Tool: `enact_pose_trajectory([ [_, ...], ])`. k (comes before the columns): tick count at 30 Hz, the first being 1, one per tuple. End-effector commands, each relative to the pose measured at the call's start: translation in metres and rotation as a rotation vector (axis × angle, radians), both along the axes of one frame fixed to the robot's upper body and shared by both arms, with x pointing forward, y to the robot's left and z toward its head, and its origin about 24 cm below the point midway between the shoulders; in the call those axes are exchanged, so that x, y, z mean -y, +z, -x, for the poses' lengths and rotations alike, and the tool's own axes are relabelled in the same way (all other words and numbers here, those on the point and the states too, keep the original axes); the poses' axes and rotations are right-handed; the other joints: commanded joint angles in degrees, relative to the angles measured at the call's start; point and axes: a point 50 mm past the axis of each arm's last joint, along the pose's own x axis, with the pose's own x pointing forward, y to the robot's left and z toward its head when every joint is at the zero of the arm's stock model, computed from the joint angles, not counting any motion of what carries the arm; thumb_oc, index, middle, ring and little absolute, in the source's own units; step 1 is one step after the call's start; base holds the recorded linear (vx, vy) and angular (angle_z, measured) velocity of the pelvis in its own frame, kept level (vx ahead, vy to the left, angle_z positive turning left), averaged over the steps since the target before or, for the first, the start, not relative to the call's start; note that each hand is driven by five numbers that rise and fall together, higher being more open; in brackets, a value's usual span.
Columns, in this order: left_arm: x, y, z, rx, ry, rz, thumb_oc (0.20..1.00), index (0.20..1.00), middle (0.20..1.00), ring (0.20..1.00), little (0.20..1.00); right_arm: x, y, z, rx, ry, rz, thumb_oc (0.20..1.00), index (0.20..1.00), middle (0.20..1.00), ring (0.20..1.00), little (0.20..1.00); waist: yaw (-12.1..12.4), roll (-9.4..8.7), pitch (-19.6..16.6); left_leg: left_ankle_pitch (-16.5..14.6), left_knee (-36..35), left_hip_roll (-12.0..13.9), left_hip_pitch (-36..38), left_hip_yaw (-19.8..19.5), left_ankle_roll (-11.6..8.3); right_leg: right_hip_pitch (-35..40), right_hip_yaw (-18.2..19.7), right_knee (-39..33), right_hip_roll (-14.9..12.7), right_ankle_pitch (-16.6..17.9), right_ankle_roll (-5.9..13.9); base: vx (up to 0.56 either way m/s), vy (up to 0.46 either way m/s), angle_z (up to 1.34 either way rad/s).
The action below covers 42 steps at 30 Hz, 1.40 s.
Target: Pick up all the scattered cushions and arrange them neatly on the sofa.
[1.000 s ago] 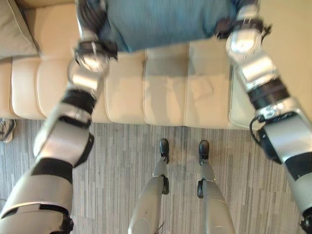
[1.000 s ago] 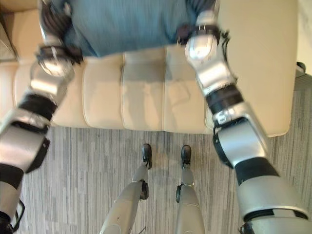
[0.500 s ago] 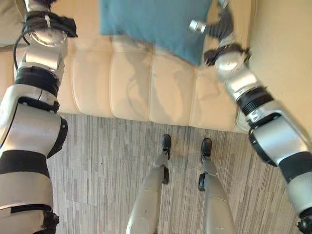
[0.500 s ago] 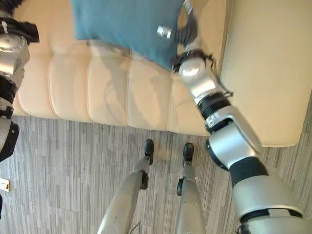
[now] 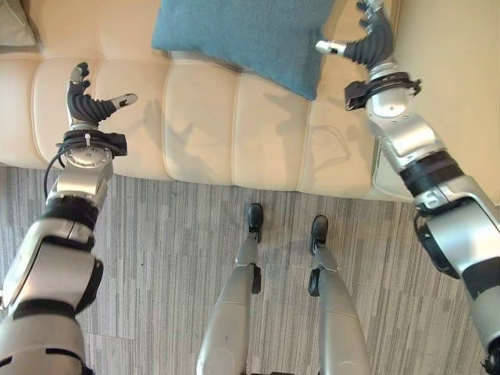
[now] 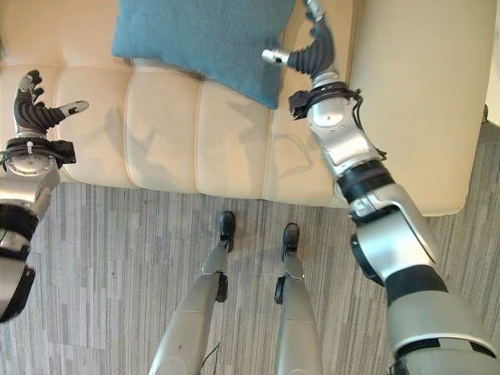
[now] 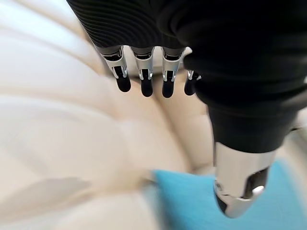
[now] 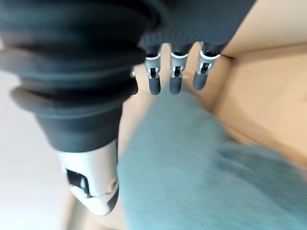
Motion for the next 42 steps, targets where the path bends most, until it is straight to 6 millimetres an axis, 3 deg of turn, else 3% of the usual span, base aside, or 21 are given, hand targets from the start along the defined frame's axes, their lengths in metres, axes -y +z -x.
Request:
enact_pose_trajectory([
  [1, -0.002, 0.012, 0.018, 0.159, -0.058, 0.027, 1.0, 1.0, 1.0, 1.0, 1.0, 0.022, -0.01, 0.025, 0.098, 0.021, 0.05, 1.0, 1.0, 1.0, 1.0, 1.0, 0.39, -1.19, -1.58, -9.48, 3.93, -1.17, 6.12, 0.63, -0.79, 10.05, -2.8, -8.62, -2.64, 1.4, 2.88, 0.01, -0.035, -0.01],
  [2, -0.003, 0.01, 0.019, 0.156, -0.056, 0.028, 1.0, 1.0, 1.0, 1.0, 1.0, 0.022, -0.012, 0.025, 0.094, 0.022, 0.051, 1.0, 1.0, 1.0, 1.0, 1.0, 0.27, -1.2, -1.8, -9.1, 3.72, -1.24, 6.05, 0.61, -0.75, 10.01, -2.83, -8.83, -2.7, 1.71, 2.88, 0.04, -0.049, -0.02],
  [4, -0.006, -0.037, 0.04, 0.051, -0.074, 0.045, 1.0, 1.0, 1.0, 1.0, 1.0, 0.044, -0.059, 0.047, 0.022, 0.014, 0.088, 1.0, 1.0, 1.0, 1.0, 1.0, -0.59, -1.77, -3.63, -9.78, 2.44, -1.14, 10.44, 0.94, -0.8, 14.4, -3.74, -9.62, -2.8, 1.04, 3.03, 0.06, -0.045, -0.04],
  [5, -0.006, -0.038, 0.041, 0.047, -0.074, 0.044, 1.0, 1.0, 1.0, 1.0, 1.0, 0.044, -0.061, 0.048, 0.018, 0.013, 0.087, 1.0, 1.0, 1.0, 1.0, 1.0, -0.63, -1.83, -3.88, -9.42, 2.21, -1.22, 10.38, 0.92, -0.76, 14.38, -3.78, -9.86, -2.86, 1.34, 3.03, 0.06, -0.023, 0.03],
  [7, -0.009, -0.095, 0.067, -0.143, -0.075, 0.049, 1.0, 1.0, 1.0, 1.0, 1.0, 0.064, -0.125, 0.073, -0.161, 0.013, 0.083, 1.0, 1.0, 1.0, 1.0, 1.0, -2.1, -2.61, -6.06, -9.96, 0.57, -0.97, 15.54, 0.94, -0.57, 19.15, -4.57, -10.76, -2.72, 0.57, 3.24, 0.1, -0.031, 0.06],
  [9, -0.009, -0.095, 0.067, -0.145, -0.075, 0.049, 1.0, 1.0, 1.0, 1.0, 1.0, 0.064, -0.126, 0.074, -0.163, 0.013, 0.082, 1.0, 1.0, 1.0, 1.0, 1.0, -2.12, -2.65, -6.27, -9.65, 0.38, -1.02, 15.44, 0.93, -0.54, 19.06, -4.58, -10.95, -2.76, 0.84, 3.24, 0.05, -0.009, 0.02],
  [11, -0.017, -0.17, 0.113, -0.427, -0.024, 0.102, 1.0, 1.0, 1.0, 1.0, 1.0, 0.092, -0.211, 0.117, -0.485, -0.019, 0.032, 1.0, 1.0, 1.0, 1.0, 1.0, -4.4, -3.3, -9.2, -10.03, -1.82, -0.39, 21.79, 1.53, -0.31, 24.55, -5.39, -11.6, -2.54, 0.13, 3.64, 0.1, 0.027, -0.04],
  [14, -0.017, -0.241, 0.162, -0.702, 0.045, 0.229, 1.0, 1.0, 1.0, 1.0, 1.0, 0.105, -0.279, 0.151, -0.771, -0.057, -0.042, 1.0, 1.0, 1.0, 1.0, 1.0, -5.88, -3.6, -11.16, -10.7, -2.51, -0.11, 26.27, 2.6, 0.33, 27.43, -5.27, -11.11, -2.4, -0.1, 3.99, 0.0, 0.064, -0.06],
  [17, -0.012, -0.259, 0.178, -0.79, 0.045, 0.239, 1.0, 1.0, 1.0, 1.0, 1.0, 0.107, -0.298, 0.162, -0.854, -0.076, -0.041, 1.0, 1.0, 1.0, 1.0, 1.0, -6.3, -3.69, -11.88, -10.82, -2.69, -0.09, 27.4, 3.09, 0.58, 27.95, -4.82, -10.8, -2.35, 0.23, 4.15, -0.03, 0.08, -0.17],
  [18, 0.003, -0.301, 0.217, -1.0, 0.052, 0.273, 1.0, 1.0, 1.0, 1.0, 1.0, 0.11, -0.345, 0.19, -1.073, -0.122, -0.011, 1.0, 1.0, 1.0, 1.0, 1.0, -7.53, -4.04, -13.48, -11.28, -4.47, -0.33, 31.62, 4.48, 0.99, 29.74, -3.45, -10.65, -2.14, 1.85, 4.89, -0.08, 0.127, -0.31],
  [20, 0.012, -0.32, 0.236, -1.103, 0.062, 0.291, 1.0, 1.0, 1.0, 1.0, 1.0, 0.109, -0.367, 0.205, -1.176, -0.147, -0.017, 1.0, 1.0, 1.0, 1.0, 1.0, -8.15, -4.18, -14.24, -11.43, -5.13, -0.35, 32.83, 5.43, 1.26, 29.84, -2.48, -10.63, -1.93, 2.55, 5.32, -0.14, 0.12, -0.46],
  [22, 0.017, -0.323, 0.237, -1.126, 0.038, 0.282, 1.0, 1.0, 1.0, 1.0, 1.0, 0.107, -0.38, 0.209, -1.221, -0.17, -0.034, 1.0, 1.0, 1.0, 1.0, 1.0, -8.15, -3.93, -13.01, -10.96, -5.13, 0.61, 33.48, 6.43, 1.46, 28.57, -2.26, -6.12, -0.93, 2.21, 5.7, -0.26, 0.057, -0.58],
  [26, 0.018, -0.318, 0.226, -1.117, 0.008, 0.222, 1.0, 1.0, 1.0, 1.0, 1.0, 0.107, -0.392, 0.219, -1.27, -0.208, -0.076, 1.0, 1.0, 1.0, 1.0, 1.0, -7.3, -1.96, -12.16, -7.87, -5.13, 3.34, 31.99, 7.15, 1.78, 30.36, -3.83, 13.65, 2.21, -5.8, 3.44, -0.36, 0.035, -0.63],
  [28, 0.019, -0.316, 0.224, -1.113, 0.001, 0.202, 1.0, 1.0, 1.0, 1.0, 1.0, 0.108, -0.396, 0.222, -1.29, -0.225, -0.069, 1.0, 1.0, 1.0, 1.0, 1.0, -6.62, -2.23, -13.16, -6.83, -5.13, 3.37, 30.9, 6.95, 1.54, 31.97, -2.94, 18.33, 3.99, -5.79, 3.2, -0.21, -0.064, 0.08],
  [31, 0.025, -0.316, 0.221, -1.102, -0.014, 0.204, 1.0, 1.0, 1.0, 1.0, 1.0, 0.108, -0.396, 0.219, -1.287, -0.236, -0.068, 1.0, 1.0, 1.0, 1.0, 1.0, -5.52, -3.18, -14.02, -4.78, -5.13, 3.19, 28.77, 6.66, 0.81, 37.12, -2.14, 11.17, 6.45, -9.03, 1.35, -0.21, -0.165, 0.08],
  [34, 0.029, -0.316, 0.218, -1.079, -0.01, 0.224, 1.0, 1.0, 1.0, 1.0, 1.0, 0.118, -0.391, 0.213, -1.258, -0.288, -0.087, 1.0, 1.0, 1.0, 1.0, 1.0, -4.65, -2.59, -14.92, -1.07, -4.94, 4.64, 22.47, 7.71, -1.97, 42.36, -0.05, -7.02, 9.65, -14.35, -2.61, -0.34, -0.194, -0.14],
  [37, 0.03, -0.316, 0.217, -1.073, 0.002, 0.228, 1.0, 1.0, 1.0, 1.0, 1.0, 0.127, -0.386, 0.211, -1.246, -0.315, -0.07, 1.0, 1.0, 1.0, 1.0, 1.0, -4.8, -2.06, -14.48, 0.5, -4.39, 5.12, 20.51, 7.2, -3.46, 42.32, -0.14, -10.46, 10.11, -12.69, -2.87, -0.27, -0.106, -0.14],
  [38, 0.032, -0.315, 0.214, -1.056, -0.008, 0.231, 1.0, 1.0, 1.0, 1.0, 1.0, 0.13, -0.384, 0.209, -1.239, -0.325, -0.062, 1.0, 1.0, 1.0, 1.0, 1.0, -4.89, -2.33, -13.48, -1.11, -2.58, 4.4, 20.36, 6.55, -3.22, 41.74, -0.24, -11.17, 9.39, -11.61, -2.77, -0.57, -0.121, 0.05],
  [39, 0.037, -0.313, 0.21, -1.04, -0.029, 0.237, 1.0, 1.0, 1.0, 1.0, 1.0, 0.132, -0.382, 0.209, -1.232, -0.332, -0.068, 1.0, 1.0, 1.0, 1.0, 1.0, -5.84, -3.42, -12.69, -6.88, 4.56, 2.45, 20.59, 4.91, -1.86, 40.05, -1.46, -11.41, 7.49, -9.46, -2.45, -0.45, -0.076, 0.16],
  [40, 0.037, -0.313, 0.21, -1.04, -0.029, 0.237, 1.0, 1.0, 1.0, 1.0, 1.0, 0.132, -0.382, 0.208, -1.231, -0.332, -0.068, 1.0, 1.0, 1.0, 1.0, 1.0, -5.88, -3.34, -12.81, -6.95, 4.82, 2.54, 20.26, 4.83, -1.87, 39.87, -1.5, -11.43, 7.58, -9.36, -2.47, -0.37, -0.059, 0.15],
  [42, 0.036, -0.311, 0.21, -1.029, -0.03, 0.242, 1.0, 1.0, 1.0, 1.0, 1.0, 0.132, -0.383, 0.21, -1.237, -0.331, -0.078, 1.0, 1.0, 1.0, 1.0, 1.0, -6.46, -4.64, -12.83, -12.96, 10.23, 1.41, 22.65, 3.68, -0.79, 38.85, -1.66, -11.57, 5.98, -8.02, -2.19, -0.2, -0.02, 0.15],
])
